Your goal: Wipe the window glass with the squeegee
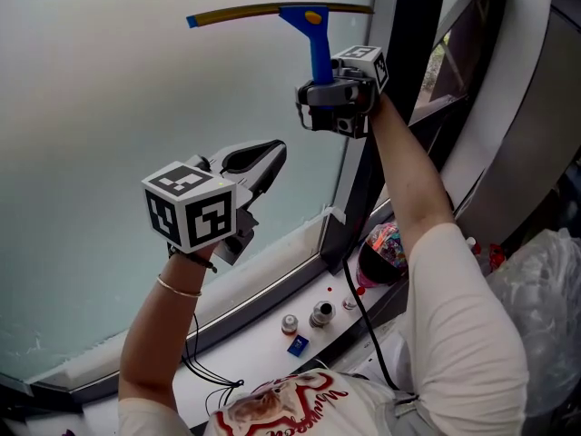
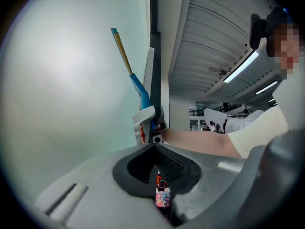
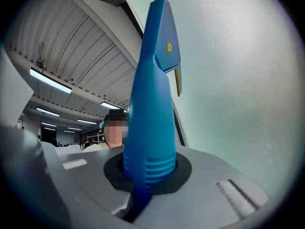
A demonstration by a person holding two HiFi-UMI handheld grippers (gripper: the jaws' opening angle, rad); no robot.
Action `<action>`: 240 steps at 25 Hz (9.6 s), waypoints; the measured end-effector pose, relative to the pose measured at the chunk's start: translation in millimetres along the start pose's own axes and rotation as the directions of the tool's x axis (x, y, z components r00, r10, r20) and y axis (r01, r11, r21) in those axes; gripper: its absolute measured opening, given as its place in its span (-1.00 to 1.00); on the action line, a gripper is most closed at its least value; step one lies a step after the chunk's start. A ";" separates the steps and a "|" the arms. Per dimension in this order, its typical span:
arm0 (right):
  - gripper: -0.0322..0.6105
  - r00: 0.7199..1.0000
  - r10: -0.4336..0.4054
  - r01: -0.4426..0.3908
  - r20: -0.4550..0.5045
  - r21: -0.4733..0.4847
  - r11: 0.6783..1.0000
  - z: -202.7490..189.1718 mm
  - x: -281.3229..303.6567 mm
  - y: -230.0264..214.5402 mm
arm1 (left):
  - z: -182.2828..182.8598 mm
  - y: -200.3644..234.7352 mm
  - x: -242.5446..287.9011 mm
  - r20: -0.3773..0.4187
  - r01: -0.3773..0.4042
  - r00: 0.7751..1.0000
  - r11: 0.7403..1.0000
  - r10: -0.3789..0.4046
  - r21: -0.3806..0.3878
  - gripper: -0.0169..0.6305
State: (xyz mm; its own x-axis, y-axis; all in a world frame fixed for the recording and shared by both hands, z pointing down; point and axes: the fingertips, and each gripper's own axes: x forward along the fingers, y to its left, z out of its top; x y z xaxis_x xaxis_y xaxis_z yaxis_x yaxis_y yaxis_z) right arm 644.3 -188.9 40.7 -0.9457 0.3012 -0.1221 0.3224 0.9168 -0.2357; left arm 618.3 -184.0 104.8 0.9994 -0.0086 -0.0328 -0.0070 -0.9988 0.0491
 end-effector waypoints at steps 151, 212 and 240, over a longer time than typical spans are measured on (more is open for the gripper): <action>-0.75 0.951 -0.027 -0.031 0.307 0.184 0.982 -283.8 -32.4 -54.1 | -159.6 -1.7 -12.5 -0.075 -0.018 0.997 0.955 -0.004 -0.295 -0.95; -0.65 0.904 -0.159 0.027 0.397 0.318 0.948 -392.4 -43.6 -81.2 | -213.7 4.0 -25.0 -0.173 -0.080 0.985 0.930 0.018 -0.359 -0.95; -0.69 0.869 -0.193 0.003 0.455 0.387 0.922 -422.9 -45.5 -81.3 | -231.8 14.1 -30.4 -0.206 -0.110 0.978 0.919 0.032 -0.378 -0.95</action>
State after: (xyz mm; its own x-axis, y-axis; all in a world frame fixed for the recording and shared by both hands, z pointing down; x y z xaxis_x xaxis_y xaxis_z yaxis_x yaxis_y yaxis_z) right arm 643.8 -166.2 473.1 -0.8659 -0.0343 -0.4990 0.3108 0.7449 -0.5904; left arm 595.5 -186.5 337.9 0.9841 -0.0308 0.1747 -0.1037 -0.8987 0.4262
